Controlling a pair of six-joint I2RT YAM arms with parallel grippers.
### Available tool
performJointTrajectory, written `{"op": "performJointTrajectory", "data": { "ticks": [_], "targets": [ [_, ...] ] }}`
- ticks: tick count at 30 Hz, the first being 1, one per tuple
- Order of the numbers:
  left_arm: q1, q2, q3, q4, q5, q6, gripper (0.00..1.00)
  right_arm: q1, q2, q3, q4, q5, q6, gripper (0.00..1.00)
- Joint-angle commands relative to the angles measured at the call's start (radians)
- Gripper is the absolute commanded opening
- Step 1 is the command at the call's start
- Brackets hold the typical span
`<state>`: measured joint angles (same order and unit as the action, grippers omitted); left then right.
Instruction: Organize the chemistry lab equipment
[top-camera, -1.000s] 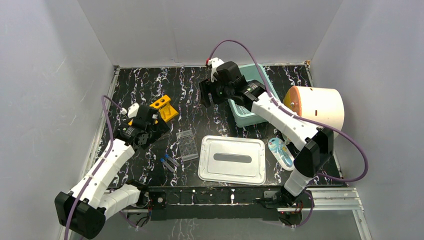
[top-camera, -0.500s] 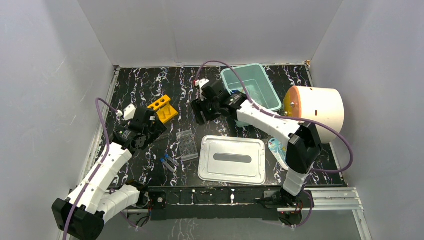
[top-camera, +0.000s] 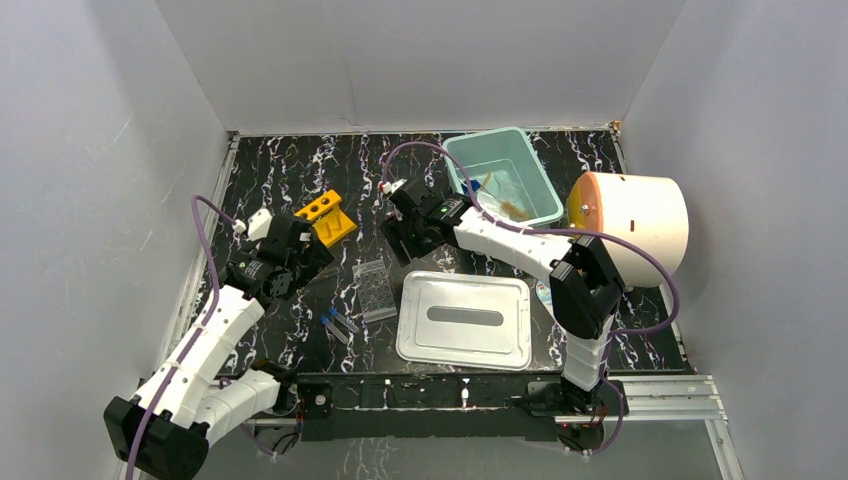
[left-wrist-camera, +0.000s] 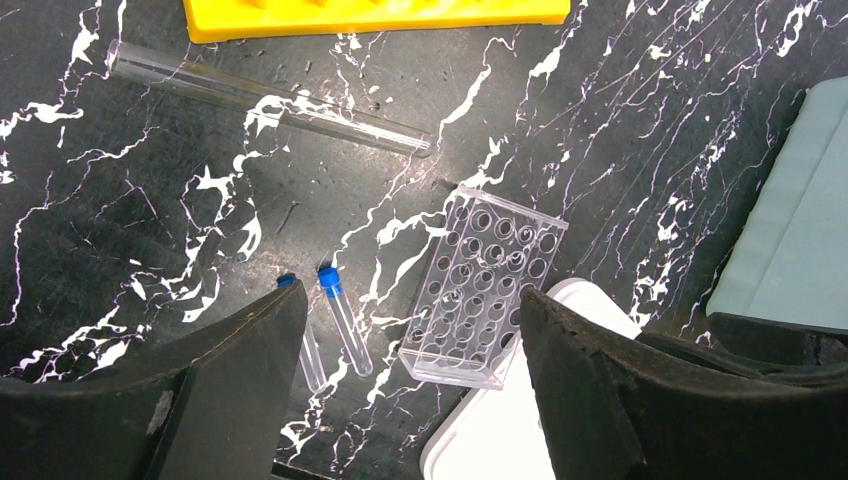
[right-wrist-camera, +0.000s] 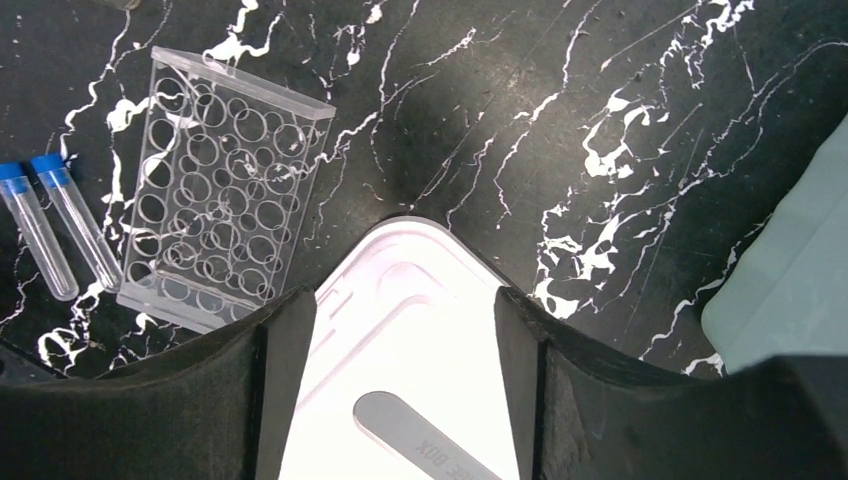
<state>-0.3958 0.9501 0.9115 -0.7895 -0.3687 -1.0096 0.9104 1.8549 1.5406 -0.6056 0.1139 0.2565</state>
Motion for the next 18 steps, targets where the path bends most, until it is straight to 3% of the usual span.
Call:
{"op": "performJointTrajectory", "data": {
  "ticks": [1, 7, 13, 18],
  "targets": [
    [0.004, -0.014, 0.007, 0.005, 0.005, 0.014, 0.77, 0.004, -0.010, -0.018, -0.017, 0.057, -0.104, 0.69],
    [0.004, -0.015, 0.000, 0.015, 0.023, 0.022, 0.78, 0.000, 0.012, -0.077, -0.034, -0.004, -0.463, 0.57],
    [0.004, -0.006, 0.020, 0.009, 0.017, 0.049, 0.78, -0.008, 0.053, -0.089, -0.013, -0.137, -0.528, 0.54],
    [0.004, 0.001, 0.035, 0.006, 0.011, 0.073, 0.75, -0.011, 0.137, -0.040, -0.018, -0.057, -0.558, 0.37]
  ]
}}
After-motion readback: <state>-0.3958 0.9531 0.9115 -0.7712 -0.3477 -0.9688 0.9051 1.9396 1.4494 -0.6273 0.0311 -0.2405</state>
